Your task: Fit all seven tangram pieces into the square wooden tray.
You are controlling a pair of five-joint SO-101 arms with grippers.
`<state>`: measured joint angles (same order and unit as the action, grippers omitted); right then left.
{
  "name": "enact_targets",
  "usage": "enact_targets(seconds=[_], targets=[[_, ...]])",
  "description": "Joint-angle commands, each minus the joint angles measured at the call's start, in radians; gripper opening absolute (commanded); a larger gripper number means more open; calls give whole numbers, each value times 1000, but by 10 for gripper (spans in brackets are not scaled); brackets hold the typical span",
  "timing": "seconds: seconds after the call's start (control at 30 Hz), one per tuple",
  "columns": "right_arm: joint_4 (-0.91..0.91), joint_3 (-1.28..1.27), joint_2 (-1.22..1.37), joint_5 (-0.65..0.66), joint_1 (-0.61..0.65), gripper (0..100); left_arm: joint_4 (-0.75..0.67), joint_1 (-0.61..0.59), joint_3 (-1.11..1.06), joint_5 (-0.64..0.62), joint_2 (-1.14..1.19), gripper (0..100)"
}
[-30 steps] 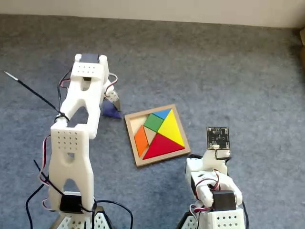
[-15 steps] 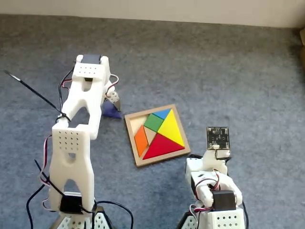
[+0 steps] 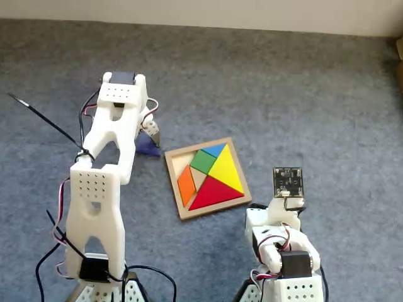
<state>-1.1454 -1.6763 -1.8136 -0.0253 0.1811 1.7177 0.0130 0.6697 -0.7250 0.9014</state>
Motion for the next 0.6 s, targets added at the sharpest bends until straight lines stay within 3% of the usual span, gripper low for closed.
enact_targets(seconds=[0.0, 0.1, 0.3, 0.57], targets=[[-4, -88, -16, -3, -10, 4, 11, 58, -13, -5, 7, 262], [-4, -88, -16, -3, -10, 4, 8, 58, -13, -5, 8, 245], [-4, -88, -16, -3, -10, 4, -29, 56, -28, 2, 10, 111], [-4, -88, -16, -3, -10, 4, -37, 58, -47, 2, 5, 102]])
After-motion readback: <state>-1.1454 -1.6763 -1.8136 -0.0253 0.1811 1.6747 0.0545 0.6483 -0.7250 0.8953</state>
